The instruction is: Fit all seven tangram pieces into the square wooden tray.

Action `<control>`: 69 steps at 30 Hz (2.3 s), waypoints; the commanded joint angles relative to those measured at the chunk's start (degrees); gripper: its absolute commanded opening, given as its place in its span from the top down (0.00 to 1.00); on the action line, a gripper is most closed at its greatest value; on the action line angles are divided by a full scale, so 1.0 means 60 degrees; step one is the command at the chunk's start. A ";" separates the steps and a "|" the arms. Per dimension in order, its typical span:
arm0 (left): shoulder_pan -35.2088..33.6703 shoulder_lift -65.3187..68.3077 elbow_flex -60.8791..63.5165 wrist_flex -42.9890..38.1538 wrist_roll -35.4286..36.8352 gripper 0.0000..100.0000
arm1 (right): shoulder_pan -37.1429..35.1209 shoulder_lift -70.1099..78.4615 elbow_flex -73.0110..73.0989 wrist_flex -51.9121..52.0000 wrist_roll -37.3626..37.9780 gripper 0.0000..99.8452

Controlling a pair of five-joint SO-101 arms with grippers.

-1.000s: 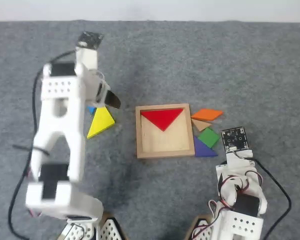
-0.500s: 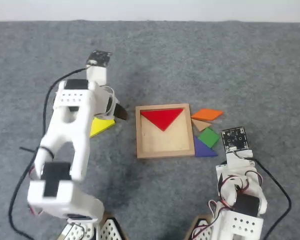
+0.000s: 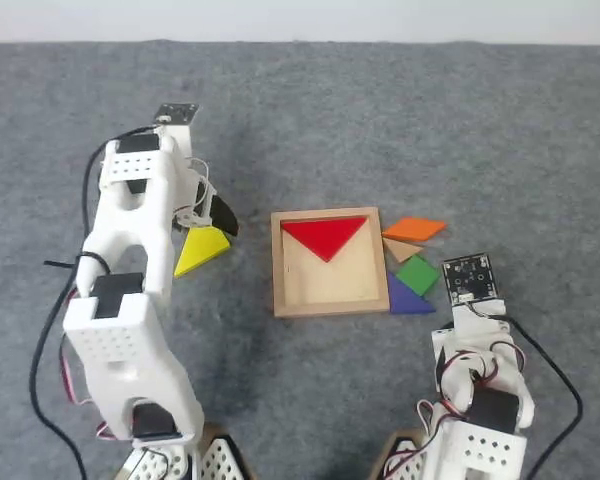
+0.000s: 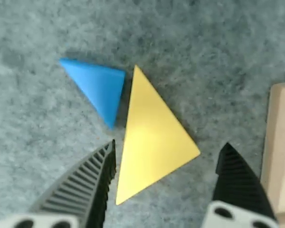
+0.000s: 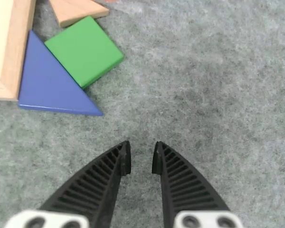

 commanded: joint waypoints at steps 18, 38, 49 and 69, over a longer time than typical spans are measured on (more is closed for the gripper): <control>-0.0044 0.0777 -0.0227 0.0132 -0.1099 0.67 | -0.0051 -0.0139 0.0147 -0.0051 0.0132 0.91; 0.0542 0.0806 0.0813 -0.0864 -0.1216 0.72 | -0.0051 -0.0139 0.0147 -0.0051 0.0132 0.91; 0.1114 0.0703 0.0813 -0.0513 -0.1216 0.76 | -0.0051 -0.0139 0.0147 -0.0051 0.0132 0.91; 0.1363 0.0689 0.0403 -0.0176 -0.0615 0.75 | -0.0051 -0.0139 0.0147 -0.0051 0.0132 0.91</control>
